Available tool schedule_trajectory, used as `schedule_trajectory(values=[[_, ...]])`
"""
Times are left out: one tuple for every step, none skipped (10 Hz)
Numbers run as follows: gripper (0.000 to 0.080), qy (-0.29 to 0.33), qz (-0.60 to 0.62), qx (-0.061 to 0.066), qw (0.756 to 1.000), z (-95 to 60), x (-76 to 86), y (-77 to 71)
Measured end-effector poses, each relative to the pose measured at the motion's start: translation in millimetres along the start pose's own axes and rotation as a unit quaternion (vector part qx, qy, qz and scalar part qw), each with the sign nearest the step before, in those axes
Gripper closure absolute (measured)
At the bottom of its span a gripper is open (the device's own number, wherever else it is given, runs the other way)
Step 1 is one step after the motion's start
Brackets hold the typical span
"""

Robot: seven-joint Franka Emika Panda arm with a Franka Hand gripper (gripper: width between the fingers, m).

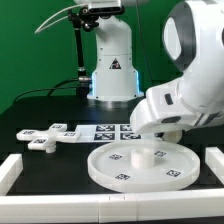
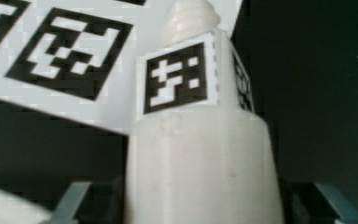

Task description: Assemble round table

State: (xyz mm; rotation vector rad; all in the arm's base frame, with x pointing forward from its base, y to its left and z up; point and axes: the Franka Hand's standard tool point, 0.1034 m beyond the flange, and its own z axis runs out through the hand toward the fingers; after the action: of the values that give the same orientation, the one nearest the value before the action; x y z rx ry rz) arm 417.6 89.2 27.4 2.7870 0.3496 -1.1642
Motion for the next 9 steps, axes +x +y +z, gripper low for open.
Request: schedule_trajectory(values=[[0.0393, -0.001, -0.001, -0.001, 1.000, -18.9, -4.3, 1.8], [0.0393, 0.010, -0.004, -0.003, 1.000, -40.4, -6.5, 3.4], [0.0393, 0.013, -0.010, -0.003, 1.000, -57.1, -9.4, 5.2], [0.0392, 0.032, -0.010, -0.003, 0.999, -56.3, -3.0, 4.5], [0.0392, 0.029, -0.010, -0.003, 1.000, -54.0, -3.9, 4.3], [0.0392, 0.032, -0.010, -0.003, 0.999, -54.9, -2.9, 4.3], [0.0392, 0.076, -0.010, -0.003, 0.997, -60.4, 7.5, 4.3], [0.0392, 0.096, -0.022, -0.004, 0.995, -66.2, 5.0, 5.8], [0.0392, 0.110, -0.038, -0.004, 0.993, -86.4, 4.1, 11.3]])
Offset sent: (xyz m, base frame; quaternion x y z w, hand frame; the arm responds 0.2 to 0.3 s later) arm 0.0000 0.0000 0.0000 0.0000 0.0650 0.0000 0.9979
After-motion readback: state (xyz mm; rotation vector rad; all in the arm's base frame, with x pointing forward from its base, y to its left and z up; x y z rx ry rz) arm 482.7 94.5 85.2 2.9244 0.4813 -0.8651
